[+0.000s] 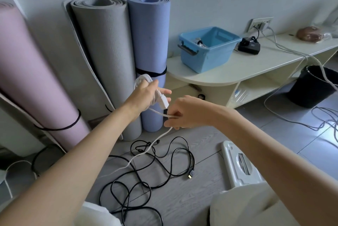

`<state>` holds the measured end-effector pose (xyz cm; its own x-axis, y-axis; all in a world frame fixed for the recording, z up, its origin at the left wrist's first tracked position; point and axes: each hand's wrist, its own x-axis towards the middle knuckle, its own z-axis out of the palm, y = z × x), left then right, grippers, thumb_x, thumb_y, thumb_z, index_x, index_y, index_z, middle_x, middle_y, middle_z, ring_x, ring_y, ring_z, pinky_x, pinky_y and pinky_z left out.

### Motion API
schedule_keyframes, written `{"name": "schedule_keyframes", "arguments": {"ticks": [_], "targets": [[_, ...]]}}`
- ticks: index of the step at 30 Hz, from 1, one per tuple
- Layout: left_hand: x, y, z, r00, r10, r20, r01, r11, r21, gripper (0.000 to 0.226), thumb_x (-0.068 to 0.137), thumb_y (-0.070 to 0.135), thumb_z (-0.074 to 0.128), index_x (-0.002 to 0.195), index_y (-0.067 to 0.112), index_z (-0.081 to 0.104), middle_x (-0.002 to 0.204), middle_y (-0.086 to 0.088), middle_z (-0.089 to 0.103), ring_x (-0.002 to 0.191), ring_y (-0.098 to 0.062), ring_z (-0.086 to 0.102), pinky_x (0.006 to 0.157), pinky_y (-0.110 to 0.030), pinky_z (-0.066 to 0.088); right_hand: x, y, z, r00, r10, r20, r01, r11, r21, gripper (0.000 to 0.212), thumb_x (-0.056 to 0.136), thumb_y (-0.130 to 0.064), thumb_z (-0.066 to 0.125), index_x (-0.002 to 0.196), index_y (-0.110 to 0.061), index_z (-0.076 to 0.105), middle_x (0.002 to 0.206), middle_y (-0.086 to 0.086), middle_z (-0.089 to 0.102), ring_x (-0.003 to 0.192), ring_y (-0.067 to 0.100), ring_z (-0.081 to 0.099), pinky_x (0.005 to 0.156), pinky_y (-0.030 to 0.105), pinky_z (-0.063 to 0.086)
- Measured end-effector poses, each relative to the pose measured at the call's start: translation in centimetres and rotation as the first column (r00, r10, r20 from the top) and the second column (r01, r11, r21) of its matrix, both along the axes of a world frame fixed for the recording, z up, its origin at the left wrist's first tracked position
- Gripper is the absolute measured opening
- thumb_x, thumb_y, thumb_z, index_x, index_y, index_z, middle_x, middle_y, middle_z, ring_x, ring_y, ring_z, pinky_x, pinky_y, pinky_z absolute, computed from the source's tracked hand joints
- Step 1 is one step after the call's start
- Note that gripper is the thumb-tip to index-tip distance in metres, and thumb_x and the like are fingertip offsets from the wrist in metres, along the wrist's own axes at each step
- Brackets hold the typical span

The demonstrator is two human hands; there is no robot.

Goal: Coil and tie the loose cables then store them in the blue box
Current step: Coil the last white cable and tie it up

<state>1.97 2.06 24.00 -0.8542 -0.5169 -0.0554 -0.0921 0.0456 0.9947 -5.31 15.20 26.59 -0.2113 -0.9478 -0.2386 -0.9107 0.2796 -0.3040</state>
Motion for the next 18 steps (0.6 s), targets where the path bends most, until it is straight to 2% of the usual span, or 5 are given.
{"name": "schedule_keyframes", "arguments": {"ticks": [3,6,8,15,18], "targets": [[0.1,-0.1,0.4,0.999,0.025,-0.031,-0.02,0.989,0.147,0.032,0.103,0.032,0.026,0.075,0.015,0.027,0.089,-0.024,0.065,0.053,-0.026,0.067,0.057,-0.023,0.053,-0.6,0.1,0.3,0.999,-0.025,-0.039,0.022,0.997,-0.076,0.032,0.087,-0.031,0.056,0.063,-0.01,0.056,0.052,0.003,0.053,0.055,0.02,0.048,0.061,0.031,0.044],[0.8,1.0,1.2,0.977,-0.165,0.137,0.167,0.986,-0.002,0.039,0.1,0.039,0.029,0.076,0.01,0.036,0.082,-0.028,0.064,0.042,-0.018,0.06,0.042,-0.014,0.044,-2.6,0.3,1.0,0.986,-0.143,-0.081,0.115,0.953,-0.282,0.036,0.084,-0.03,0.06,0.057,-0.008,0.049,0.051,0.004,0.04,0.055,0.022,0.036,0.056,0.031,0.034],[1.1,2.1,1.5,0.926,-0.292,0.237,0.327,0.937,-0.121,0.043,0.095,0.046,0.041,0.081,0.007,0.047,0.063,-0.011,0.065,0.039,-0.011,0.055,0.039,-0.012,0.036,-3.6,0.3,1.3,0.971,-0.222,-0.093,0.175,0.918,-0.356,0.033,0.08,-0.024,0.062,0.054,-0.011,0.046,0.05,0.003,0.038,0.053,0.019,0.034,0.056,0.03,0.032],[1.1,2.5,2.2,0.861,-0.496,-0.11,0.506,0.857,0.095,0.03,0.092,0.018,0.046,0.065,0.008,0.053,0.052,0.0,0.057,0.05,-0.009,0.053,0.087,-0.04,0.037,-5.7,0.2,-0.6,0.901,-0.423,-0.095,0.34,0.826,-0.449,0.04,0.087,-0.025,0.059,0.052,-0.018,0.04,0.052,-0.002,0.04,0.062,0.025,0.045,0.051,0.029,0.029],[1.1,2.2,2.9,0.827,-0.506,-0.244,0.561,0.765,0.316,0.017,0.091,0.011,0.041,0.075,0.008,0.046,0.048,0.006,0.051,0.044,-0.003,0.049,0.081,-0.022,0.048,-5.6,-0.3,-1.0,0.912,-0.409,-0.024,0.364,0.836,-0.411,0.027,0.085,-0.017,0.054,0.059,-0.009,0.054,0.056,0.005,0.052,0.058,0.023,0.049,0.057,0.031,0.037]]}}
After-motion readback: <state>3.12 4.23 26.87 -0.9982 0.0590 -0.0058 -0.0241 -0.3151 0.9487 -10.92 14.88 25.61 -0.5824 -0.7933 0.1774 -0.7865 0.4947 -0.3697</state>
